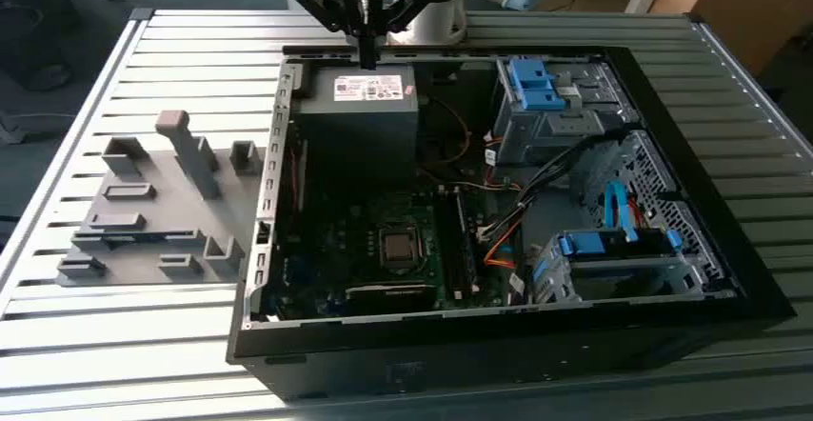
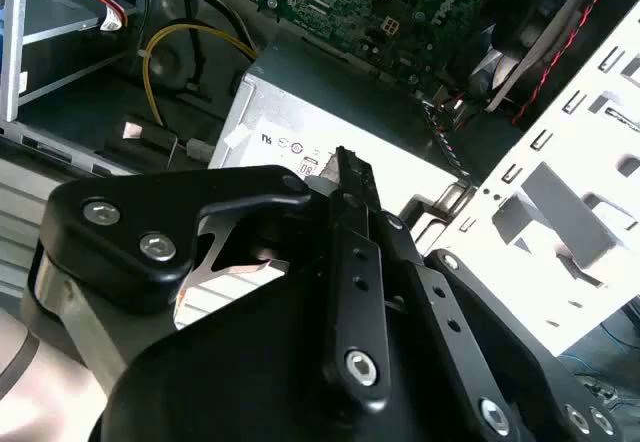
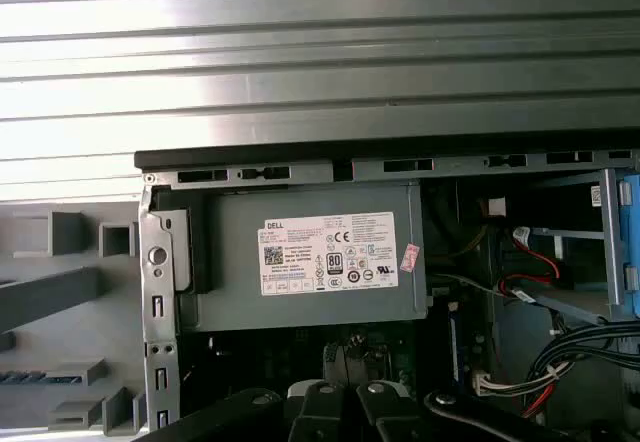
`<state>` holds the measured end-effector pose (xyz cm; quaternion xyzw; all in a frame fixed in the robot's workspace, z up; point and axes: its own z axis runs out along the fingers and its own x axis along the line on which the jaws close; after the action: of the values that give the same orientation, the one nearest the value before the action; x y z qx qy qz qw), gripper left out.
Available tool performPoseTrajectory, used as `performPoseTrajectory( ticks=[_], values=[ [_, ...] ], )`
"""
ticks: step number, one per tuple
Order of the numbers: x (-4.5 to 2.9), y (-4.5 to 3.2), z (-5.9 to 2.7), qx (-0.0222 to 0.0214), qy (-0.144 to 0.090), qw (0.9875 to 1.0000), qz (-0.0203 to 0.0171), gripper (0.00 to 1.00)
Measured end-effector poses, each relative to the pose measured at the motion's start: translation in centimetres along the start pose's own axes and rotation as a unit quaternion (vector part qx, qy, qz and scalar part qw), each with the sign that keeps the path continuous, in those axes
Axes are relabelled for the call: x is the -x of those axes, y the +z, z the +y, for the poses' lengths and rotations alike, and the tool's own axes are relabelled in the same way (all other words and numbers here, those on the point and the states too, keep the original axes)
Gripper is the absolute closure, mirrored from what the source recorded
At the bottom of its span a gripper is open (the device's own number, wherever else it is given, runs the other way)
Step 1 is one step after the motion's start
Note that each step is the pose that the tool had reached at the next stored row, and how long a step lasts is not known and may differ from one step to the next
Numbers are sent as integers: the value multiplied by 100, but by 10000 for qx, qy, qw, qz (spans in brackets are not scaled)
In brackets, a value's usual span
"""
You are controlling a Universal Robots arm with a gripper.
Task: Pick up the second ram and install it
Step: 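Reach for the second ram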
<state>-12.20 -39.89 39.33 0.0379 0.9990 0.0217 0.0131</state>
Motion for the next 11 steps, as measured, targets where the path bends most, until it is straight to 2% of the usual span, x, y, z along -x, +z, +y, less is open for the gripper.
performPoseTrajectory(
  ticks=[11],
  values=[
    [-30,-1,-2,0,0,10000,0,89]
  ],
)
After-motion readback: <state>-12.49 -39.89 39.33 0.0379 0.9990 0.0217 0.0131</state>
